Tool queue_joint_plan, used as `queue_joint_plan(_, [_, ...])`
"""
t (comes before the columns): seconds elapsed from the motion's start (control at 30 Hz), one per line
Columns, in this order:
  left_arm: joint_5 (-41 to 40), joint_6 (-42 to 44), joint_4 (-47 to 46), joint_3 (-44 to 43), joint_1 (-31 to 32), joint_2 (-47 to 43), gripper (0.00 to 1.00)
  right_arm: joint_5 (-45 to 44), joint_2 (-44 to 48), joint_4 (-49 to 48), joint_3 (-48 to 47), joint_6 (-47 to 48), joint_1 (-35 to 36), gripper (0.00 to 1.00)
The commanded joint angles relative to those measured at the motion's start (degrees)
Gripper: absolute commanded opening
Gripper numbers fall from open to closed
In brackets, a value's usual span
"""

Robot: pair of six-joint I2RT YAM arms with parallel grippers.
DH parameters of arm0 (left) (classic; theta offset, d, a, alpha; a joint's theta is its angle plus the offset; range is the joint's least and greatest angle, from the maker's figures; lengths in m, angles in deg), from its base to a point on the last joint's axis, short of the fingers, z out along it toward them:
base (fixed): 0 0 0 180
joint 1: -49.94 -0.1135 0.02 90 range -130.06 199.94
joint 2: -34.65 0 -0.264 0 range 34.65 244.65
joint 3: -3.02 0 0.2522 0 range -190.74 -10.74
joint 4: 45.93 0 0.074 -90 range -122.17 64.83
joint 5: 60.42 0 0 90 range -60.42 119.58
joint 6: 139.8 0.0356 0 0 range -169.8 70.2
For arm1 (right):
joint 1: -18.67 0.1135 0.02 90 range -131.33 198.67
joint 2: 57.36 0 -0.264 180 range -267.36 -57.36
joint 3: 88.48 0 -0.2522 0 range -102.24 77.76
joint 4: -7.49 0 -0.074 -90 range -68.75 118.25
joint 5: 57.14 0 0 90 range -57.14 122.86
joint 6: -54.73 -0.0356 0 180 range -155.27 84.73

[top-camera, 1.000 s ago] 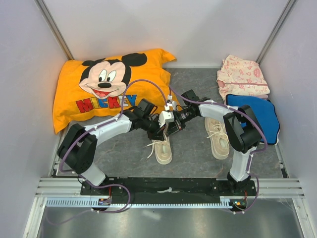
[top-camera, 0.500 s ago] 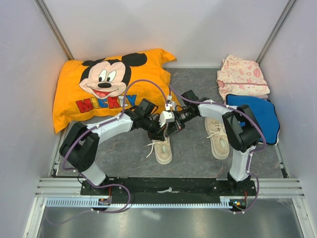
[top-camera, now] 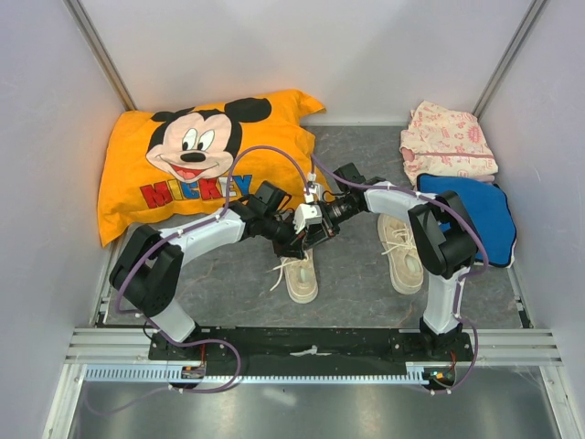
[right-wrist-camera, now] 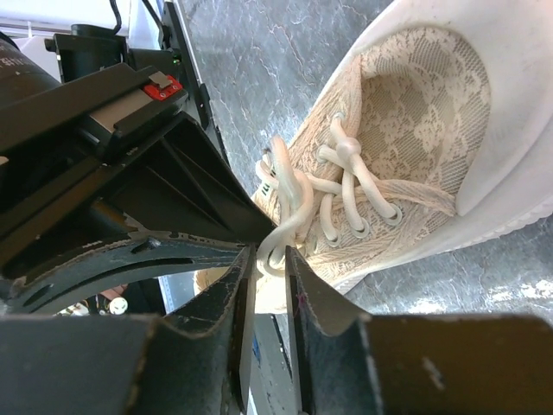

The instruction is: Tie the shoes

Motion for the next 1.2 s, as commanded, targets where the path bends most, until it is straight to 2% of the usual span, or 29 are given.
queue_joint_plan(0.0, [1.41,0.33,-3.38,-0.14,-0.17,-0.40,0.03,3.39,-0.14,-0.63,-2.06,0.01,0.40,0.29])
queue_joint_plan(0.1, [1.67,0.51,-3.65,0.03,-0.17,-0.48,0.03,2.69,-0.67,-0.54,-2.06,-0.52,0.40,0.29])
queue_joint_plan(0.17, [1.58,0.42,-3.74,0.03,-0.17,-0.48,0.03,2.43,-1.02,-0.63,-2.15,-0.43,0.40,0.26])
queue_joint_plan(0.3, [1.32,0.69,-3.74,0.21,-0.17,-0.75,0.02,2.25,-1.11,-0.63,-2.24,-0.34,0.49,0.11])
queue_joint_plan(0.4, [0.97,0.86,-3.83,0.47,-0.17,-0.84,0.03,2.16,-0.67,-0.54,-2.24,-0.26,0.49,0.05])
queue_joint_plan(0.47, [0.53,0.60,-3.65,0.39,-0.17,-0.66,0.02,2.42,-0.23,-0.37,-2.15,-0.17,0.49,0.09])
queue_joint_plan(0.5, [0.53,0.51,-3.65,0.39,-0.17,-0.66,0.02,2.51,0.03,-0.37,-2.15,-0.08,0.40,0.20])
queue_joint_plan(0.6, [0.53,0.51,-3.48,0.39,-0.17,-0.75,0.02,2.69,0.91,1.12,-2.15,0.71,0.31,0.34])
queue_joint_plan(0.73, [0.44,1.12,-2.95,0.65,-0.17,-0.92,0.02,2.60,1.97,2.79,-1.98,1.15,-1.79,0.41])
queue_joint_plan(0.93, [0.53,1.30,-2.86,0.74,-0.25,-0.92,0.02,1.73,1.18,2.97,-1.18,2.03,-3.29,0.34])
queue_joint_plan(1.1, [0.61,1.56,-2.95,0.47,-0.25,-0.66,0.02,-3.01,0.21,1.39,-1.62,0.54,-3.03,0.17])
queue_joint_plan(1.17, [0.70,1.56,-2.86,0.39,-0.25,-0.40,0.02,-4.69,-0.05,0.95,-2.41,0.45,-2.50,0.14])
